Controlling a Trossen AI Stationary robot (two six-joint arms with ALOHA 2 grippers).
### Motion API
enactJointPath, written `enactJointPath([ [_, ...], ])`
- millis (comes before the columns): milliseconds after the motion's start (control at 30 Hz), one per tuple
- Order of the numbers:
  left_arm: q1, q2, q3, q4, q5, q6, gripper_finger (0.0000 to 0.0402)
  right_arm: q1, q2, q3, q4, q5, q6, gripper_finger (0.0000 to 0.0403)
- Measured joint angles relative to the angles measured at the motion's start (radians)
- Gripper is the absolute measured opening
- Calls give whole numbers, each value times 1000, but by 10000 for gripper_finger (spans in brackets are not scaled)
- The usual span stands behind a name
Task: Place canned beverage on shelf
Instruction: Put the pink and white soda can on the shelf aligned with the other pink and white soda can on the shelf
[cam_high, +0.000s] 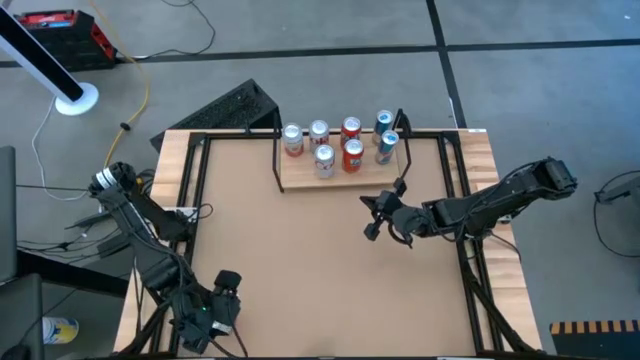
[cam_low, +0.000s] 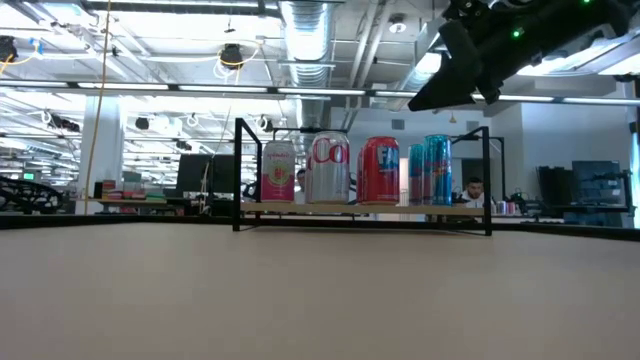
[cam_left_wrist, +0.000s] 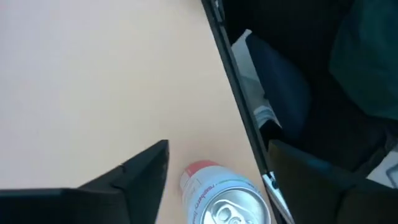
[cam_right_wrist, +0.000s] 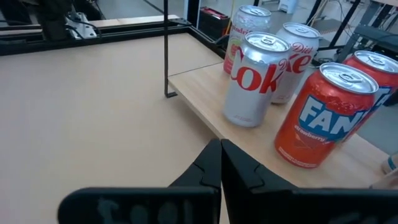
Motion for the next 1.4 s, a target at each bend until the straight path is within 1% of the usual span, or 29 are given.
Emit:
enactJointPath([
  [167, 11, 0, 0, -10, -1, -35, 299, 0, 0, 0, -1, 0, 0, 27],
  [333, 12, 0, 0, -44, 16, -41, 317, -4, 0, 0, -1, -1, 0, 27],
  [467, -18, 0, 0, -95, 14, -36, 318, -4, 0, 0, -1, -2, 0, 27],
  [633, -60, 11, 0, -93, 6, -20, 319, -4, 0, 0, -1, -3, 0, 27],
  [800, -81, 34, 0, -95, 11, -33, 319, -4, 0, 0, -1, -4, 0, 27],
  [1000, -106, 63, 0, -95, 44, -58, 319, -4, 0, 0, 0, -5, 0, 27],
  [1300, -131, 72, -1, -126, 33, -80, 319, -4, 0, 0, 0, -5, 1, 27],
  [1400, -133, 72, -23, -123, 34, -85, 319, -4, 0, 0, 0, -6, 1, 27],
])
